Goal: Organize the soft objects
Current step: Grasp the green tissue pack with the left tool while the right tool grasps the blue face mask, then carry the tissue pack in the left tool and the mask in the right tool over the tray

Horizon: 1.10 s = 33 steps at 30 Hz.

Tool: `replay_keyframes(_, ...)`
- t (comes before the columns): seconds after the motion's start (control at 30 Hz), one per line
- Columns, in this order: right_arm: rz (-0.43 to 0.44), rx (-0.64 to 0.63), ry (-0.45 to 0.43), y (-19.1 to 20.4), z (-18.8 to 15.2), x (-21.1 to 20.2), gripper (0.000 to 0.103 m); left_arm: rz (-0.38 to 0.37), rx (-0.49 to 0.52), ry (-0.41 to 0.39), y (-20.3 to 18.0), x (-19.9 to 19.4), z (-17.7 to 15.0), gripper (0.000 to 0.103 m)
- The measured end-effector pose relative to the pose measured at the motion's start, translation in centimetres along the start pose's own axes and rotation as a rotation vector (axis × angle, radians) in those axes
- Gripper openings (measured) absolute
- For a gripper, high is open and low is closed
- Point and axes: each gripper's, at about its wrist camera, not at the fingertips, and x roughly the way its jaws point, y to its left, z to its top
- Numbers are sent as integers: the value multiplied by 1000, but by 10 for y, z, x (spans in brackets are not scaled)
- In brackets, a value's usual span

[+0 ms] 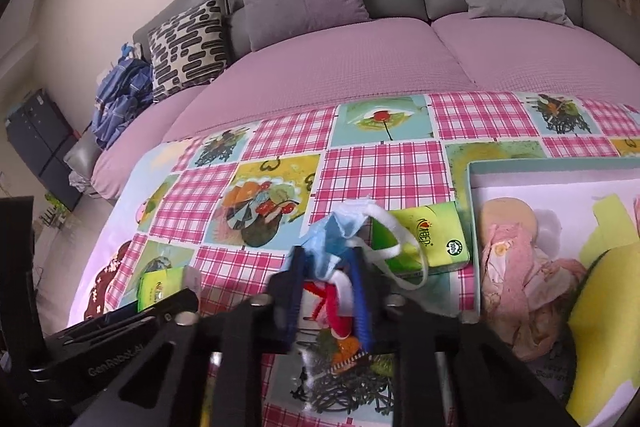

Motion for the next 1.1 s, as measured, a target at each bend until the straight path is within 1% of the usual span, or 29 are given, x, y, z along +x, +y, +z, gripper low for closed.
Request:
replay_keyframes(0.07,-4,7,-2,-3,0,-1,6,3,3,-4,-1,-2,-1,65)
replay_keyframes(0.27,10,-9,-38,-2,3,-14,6,-1,16,-30,-7,-11,0,65)
replay_keyframes(0.37,25,-27,-79,0,8,-30,6,-4,20,-50,-8,-18,2,65)
replay_keyframes(0.5,58,-17,-132,-1,15,-53,6,-9,23,-66,-9,-24,4,65)
replay_keyframes(0.63,49,-15,-174,-5,23,-74,6,-14,33,-81,-13,-32,6,65)
replay_keyframes(0.73,21,1,-206,-15,27,-88,6,-16,60,-91,-22,-38,6,65)
replay_keyframes(0.87,-66,23,-241,-38,32,-106,6,-38,120,-92,-48,-46,6,65)
replay_keyframes(0.97,-109,75,-253,-64,34,-117,6,-83,177,-91,-75,-51,7,65)
replay_keyframes(1.1,-175,143,-266,-102,34,-127,6,-103,278,-108,-122,-55,9,65)
